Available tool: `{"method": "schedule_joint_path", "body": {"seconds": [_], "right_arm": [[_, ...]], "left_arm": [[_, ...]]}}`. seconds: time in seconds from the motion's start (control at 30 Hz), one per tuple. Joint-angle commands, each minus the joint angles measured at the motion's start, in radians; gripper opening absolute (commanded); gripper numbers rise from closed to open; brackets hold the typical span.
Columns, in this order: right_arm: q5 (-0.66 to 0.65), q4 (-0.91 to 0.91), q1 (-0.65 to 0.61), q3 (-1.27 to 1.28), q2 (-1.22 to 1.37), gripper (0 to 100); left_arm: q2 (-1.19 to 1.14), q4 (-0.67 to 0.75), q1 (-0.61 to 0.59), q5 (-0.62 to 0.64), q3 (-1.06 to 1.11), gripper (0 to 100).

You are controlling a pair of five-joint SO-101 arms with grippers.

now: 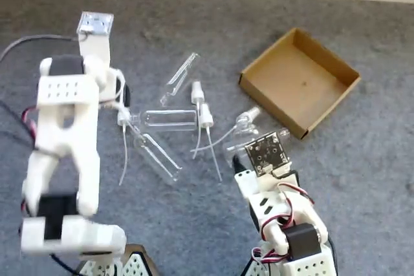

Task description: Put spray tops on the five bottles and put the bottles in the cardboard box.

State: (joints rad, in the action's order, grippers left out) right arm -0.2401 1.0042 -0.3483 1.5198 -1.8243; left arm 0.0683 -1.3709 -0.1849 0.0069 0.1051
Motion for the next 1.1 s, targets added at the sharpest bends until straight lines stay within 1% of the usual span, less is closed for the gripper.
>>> {"method": "schedule_joint_path", "body": {"seconds": [0.0, 0.13, 0.3, 0.6, 0.83, 0.9, 1.0, 1.07], "right_arm": [[0.009, -0.033, 0.007, -0.008, -0.015, 7.8], [0.009, -0.033, 0.007, -0.008, -0.015, 7.8], [0.009, -0.033, 0.005, -0.008, -0.015, 7.8], [0.009, -0.033, 0.005, -0.007, -0.015, 7.8], [0.009, -0.033, 0.005, -0.007, -0.015, 7.8], [0.009, -0.033, 0.005, -0.007, -0.015, 7.8], [0.009, -0.033, 0.005, -0.007, -0.015, 7.8], [0.009, -0.033, 0.005, -0.007, -0.015, 7.8]], "left_arm": [[-0.232, 0.002, -0.038, 0.129, -0.278, 16], [-0.441, -0.005, -0.087, 0.186, -0.479, 16], [-0.668, -0.006, -0.099, 0.186, -0.659, 17], [-0.937, -0.005, -0.093, 0.186, -0.938, 16], [-1.070, -0.021, -0.099, 0.186, -1.081, 16], [-1.082, -0.054, -0.099, 0.186, -1.116, 13], [-1.089, -0.087, -0.099, 0.186, -1.164, 7], [-1.089, -0.101, -0.097, 0.184, -1.173, 6]]}}
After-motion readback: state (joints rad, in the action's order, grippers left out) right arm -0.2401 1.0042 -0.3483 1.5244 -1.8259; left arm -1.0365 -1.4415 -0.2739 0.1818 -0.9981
